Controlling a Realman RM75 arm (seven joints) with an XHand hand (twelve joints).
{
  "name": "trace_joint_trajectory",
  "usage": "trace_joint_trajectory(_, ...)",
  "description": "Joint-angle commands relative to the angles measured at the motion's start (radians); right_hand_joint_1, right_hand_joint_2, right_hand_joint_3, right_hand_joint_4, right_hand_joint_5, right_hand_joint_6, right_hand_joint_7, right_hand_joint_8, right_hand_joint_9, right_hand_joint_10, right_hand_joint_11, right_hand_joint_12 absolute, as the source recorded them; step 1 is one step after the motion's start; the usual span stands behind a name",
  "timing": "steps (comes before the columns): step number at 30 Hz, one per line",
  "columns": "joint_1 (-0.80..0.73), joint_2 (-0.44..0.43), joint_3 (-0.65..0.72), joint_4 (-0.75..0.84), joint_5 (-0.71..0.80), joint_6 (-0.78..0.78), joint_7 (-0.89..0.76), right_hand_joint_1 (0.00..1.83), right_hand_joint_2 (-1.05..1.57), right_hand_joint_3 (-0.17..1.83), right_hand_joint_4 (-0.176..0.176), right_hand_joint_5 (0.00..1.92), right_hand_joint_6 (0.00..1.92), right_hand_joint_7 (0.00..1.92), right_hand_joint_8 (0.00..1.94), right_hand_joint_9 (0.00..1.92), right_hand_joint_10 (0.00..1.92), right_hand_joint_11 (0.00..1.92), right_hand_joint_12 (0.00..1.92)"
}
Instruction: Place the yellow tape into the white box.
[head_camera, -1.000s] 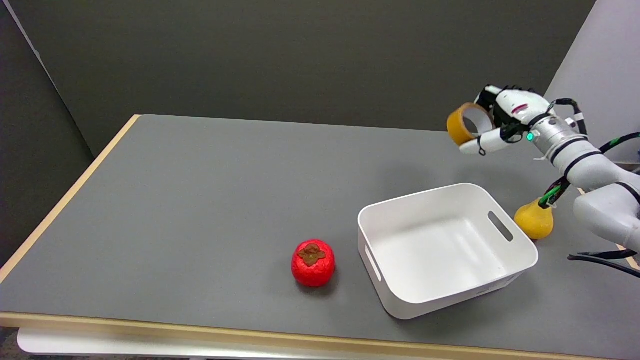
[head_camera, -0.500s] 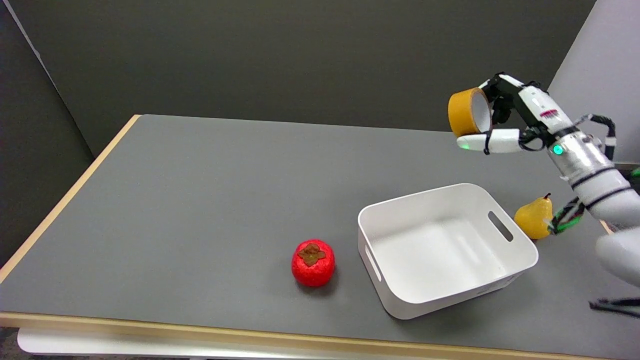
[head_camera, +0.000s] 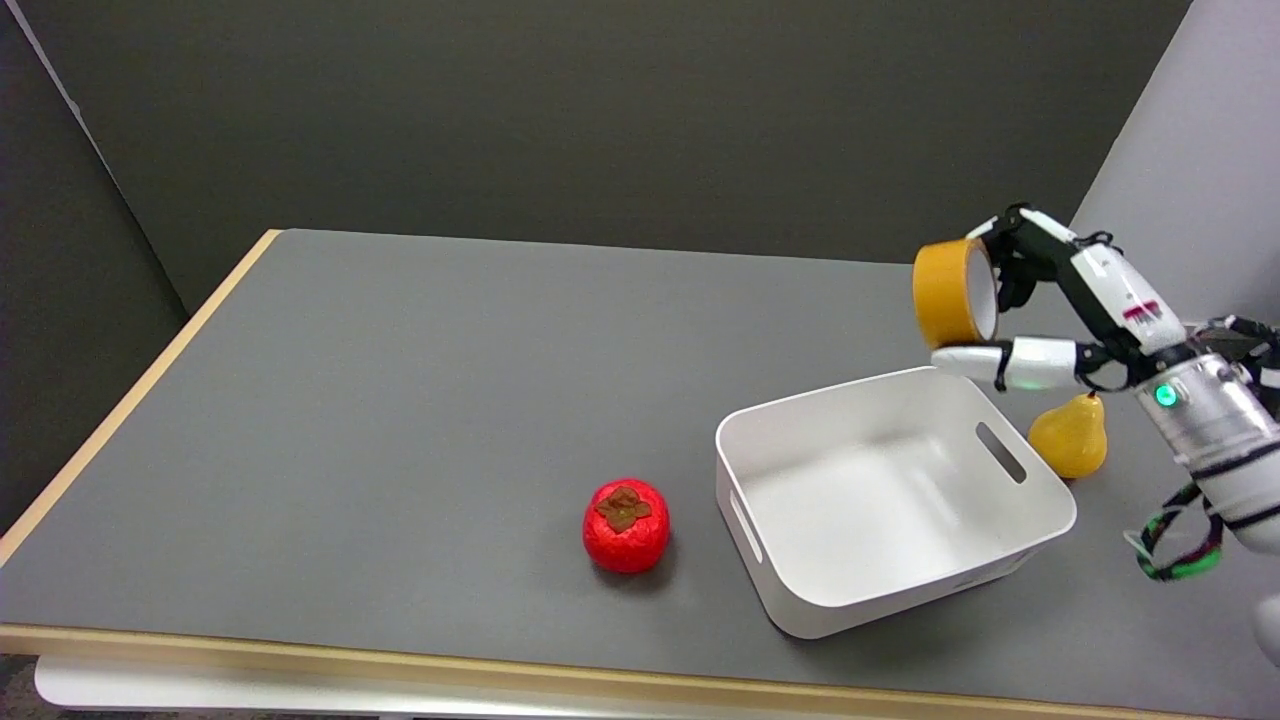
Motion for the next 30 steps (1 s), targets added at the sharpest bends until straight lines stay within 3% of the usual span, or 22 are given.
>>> trace_joint_trajectory(1, -0.162, -0.052, -0.008, -0.139, -0.167, 0.363, 0.158, 1.19, 1.08, 0.34, -0.103, 0.62, 1.47, 0.88, 1.37, 0.86, 1.36, 0.69, 1.66)
trace_joint_trajectory(7, -0.123, -0.038, -0.054, -0.232, -0.180, 0.423, 0.353, 1.19, 1.08, 0.34, -0.102, 0.62, 1.47, 0.88, 1.37, 0.86, 1.36, 0.69, 1.66)
trace_joint_trajectory(23, -0.051, -0.005, -0.105, -0.312, -0.282, 0.486, 0.637, 1.18, 1.10, 0.31, -0.104, 0.61, 1.47, 0.87, 1.39, 0.86, 1.35, 0.70, 1.66)
trace_joint_trajectory(26, -0.004, -0.015, -0.153, -0.353, -0.276, 0.484, 0.672, 0.91, 0.69, 0.95, 0.025, 0.36, 0.68, 0.58, 0.69, 0.48, 1.07, 0.44, 1.57)
trace_joint_trajectory(30, 0.097, -0.028, -0.219, -0.427, -0.291, 0.482, 0.785, 0.58, 0.57, 0.89, 0.008, 0.08, 0.31, 0.07, 0.24, 0.00, 0.53, 0.00, 1.23)
